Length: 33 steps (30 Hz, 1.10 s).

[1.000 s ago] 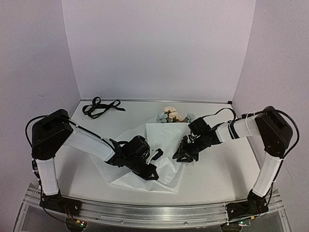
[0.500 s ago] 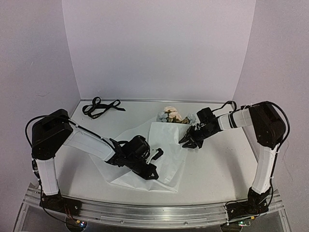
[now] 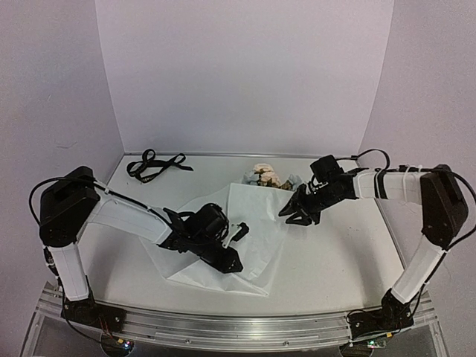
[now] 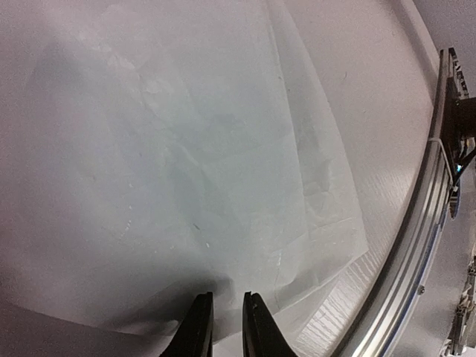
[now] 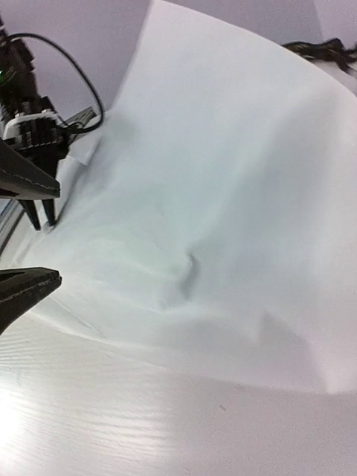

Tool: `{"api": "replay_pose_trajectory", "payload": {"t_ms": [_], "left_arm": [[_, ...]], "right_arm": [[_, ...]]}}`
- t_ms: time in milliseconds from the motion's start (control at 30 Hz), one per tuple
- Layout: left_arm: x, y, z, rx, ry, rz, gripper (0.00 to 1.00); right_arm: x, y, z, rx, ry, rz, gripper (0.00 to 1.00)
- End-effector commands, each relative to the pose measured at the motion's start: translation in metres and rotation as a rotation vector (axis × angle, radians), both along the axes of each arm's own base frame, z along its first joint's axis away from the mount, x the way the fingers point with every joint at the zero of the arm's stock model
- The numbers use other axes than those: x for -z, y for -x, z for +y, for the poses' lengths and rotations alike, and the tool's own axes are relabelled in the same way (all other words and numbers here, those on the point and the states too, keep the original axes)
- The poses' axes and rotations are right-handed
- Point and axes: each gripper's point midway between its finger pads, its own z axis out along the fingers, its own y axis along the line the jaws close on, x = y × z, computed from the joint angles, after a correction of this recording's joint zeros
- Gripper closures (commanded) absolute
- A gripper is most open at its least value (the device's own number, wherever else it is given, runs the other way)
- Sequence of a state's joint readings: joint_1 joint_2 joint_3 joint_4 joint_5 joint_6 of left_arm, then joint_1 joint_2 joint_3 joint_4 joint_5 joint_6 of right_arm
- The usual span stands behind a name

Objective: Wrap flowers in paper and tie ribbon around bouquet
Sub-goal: Press the 2/3-folded wrapping paper at the center of the board, then pick up the two-thirds-folded wrapping paper from the center of the board.

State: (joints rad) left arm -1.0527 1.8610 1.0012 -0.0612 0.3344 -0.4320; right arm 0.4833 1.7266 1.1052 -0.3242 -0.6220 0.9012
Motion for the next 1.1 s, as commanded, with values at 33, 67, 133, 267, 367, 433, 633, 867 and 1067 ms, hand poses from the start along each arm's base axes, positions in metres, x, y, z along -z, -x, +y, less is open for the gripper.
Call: {"api": "replay_pose_trajectory", "payload": {"t_ms": [33,67,133,267,367,433,633,867,1067], "left_arm": [[-0.072,-0.017,-0.006,-0.075,0.127,-0.095,0.81],[-0.077,-0.018,-0.004,-0.087,0.134,-0.097,0.81],[-0.081,-0.017,0.003,-0.116,0.135,-0.096,0.81],[-0.077,-0.017,0.03,-0.216,0.089,-0.08,0.81],[-0.076,-0.017,0.062,-0.333,0.05,-0.057,0.81],[-0.067,-0.014,0.086,-0.415,0.009,-0.02,0.8],[-0.054,0.009,0.134,-0.575,-0.012,0.096,0.75],[-0.031,0.025,0.161,-0.711,-0.015,0.205,0.75],[-0.027,0.023,0.164,-0.792,0.031,0.246,0.75]], "right_arm": [[-0.001,0.063,0.027,-0.156,0.055,-0.023,0.72],[0.003,0.073,0.034,-0.175,0.06,-0.023,0.74],[0.01,0.087,0.053,-0.211,0.053,-0.028,0.76],[0.023,0.102,0.087,-0.25,0.029,-0.02,0.8],[0.029,0.113,0.111,-0.269,0.001,-0.01,0.82],[0.033,0.124,0.12,-0.293,0.008,-0.01,0.82],[0.042,0.141,0.133,-0.329,0.024,0.004,0.82],[0.054,0.149,0.147,-0.348,0.024,0.037,0.82],[0.069,0.148,0.15,-0.345,0.037,0.059,0.83]]}}
